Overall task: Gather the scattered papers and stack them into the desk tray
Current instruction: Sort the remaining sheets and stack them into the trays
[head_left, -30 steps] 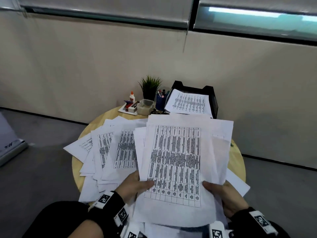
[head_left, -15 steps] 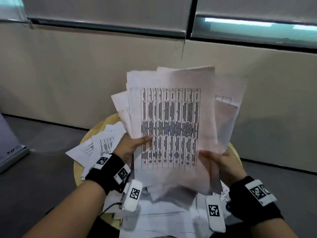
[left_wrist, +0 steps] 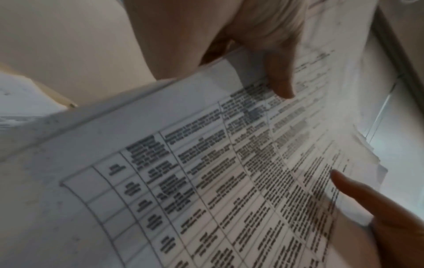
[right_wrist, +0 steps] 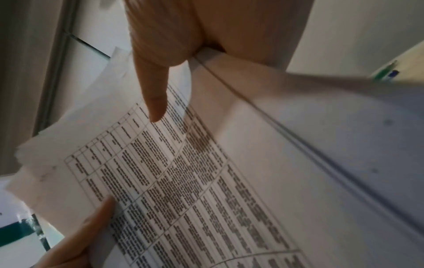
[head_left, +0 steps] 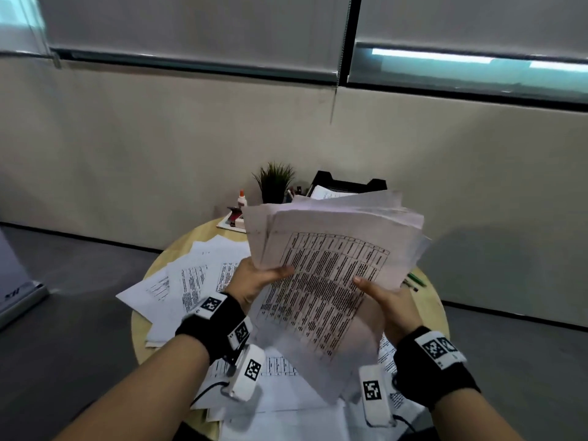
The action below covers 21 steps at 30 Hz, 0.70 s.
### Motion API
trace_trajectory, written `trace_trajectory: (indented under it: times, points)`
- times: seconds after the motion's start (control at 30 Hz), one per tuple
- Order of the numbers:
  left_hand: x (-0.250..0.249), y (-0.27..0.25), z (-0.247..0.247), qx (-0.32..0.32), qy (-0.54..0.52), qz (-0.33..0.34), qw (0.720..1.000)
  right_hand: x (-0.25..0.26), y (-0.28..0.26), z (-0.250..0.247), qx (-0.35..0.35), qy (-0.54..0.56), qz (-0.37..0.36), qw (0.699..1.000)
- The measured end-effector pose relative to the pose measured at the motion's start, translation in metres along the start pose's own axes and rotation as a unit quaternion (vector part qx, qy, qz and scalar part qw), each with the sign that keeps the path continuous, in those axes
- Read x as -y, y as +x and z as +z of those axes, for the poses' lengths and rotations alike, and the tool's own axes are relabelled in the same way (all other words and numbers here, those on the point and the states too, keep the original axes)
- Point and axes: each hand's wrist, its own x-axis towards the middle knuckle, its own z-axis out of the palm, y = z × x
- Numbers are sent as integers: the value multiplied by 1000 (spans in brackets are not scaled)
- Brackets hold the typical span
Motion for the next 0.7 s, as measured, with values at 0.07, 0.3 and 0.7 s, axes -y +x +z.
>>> trace_trajectory:
  times: [0.07, 0.3, 0.7]
  points:
    - [-3, 0, 3, -38, -15, -5, 999, -2, 0, 6, -13, 13, -1, 1000]
    - [-26, -1, 10, -126, -119, 48, 984, 31, 12, 17, -4, -59, -81, 995]
    - [-37, 6, 17, -47, -53, 150, 986, 36, 8, 20, -22, -48, -82, 995]
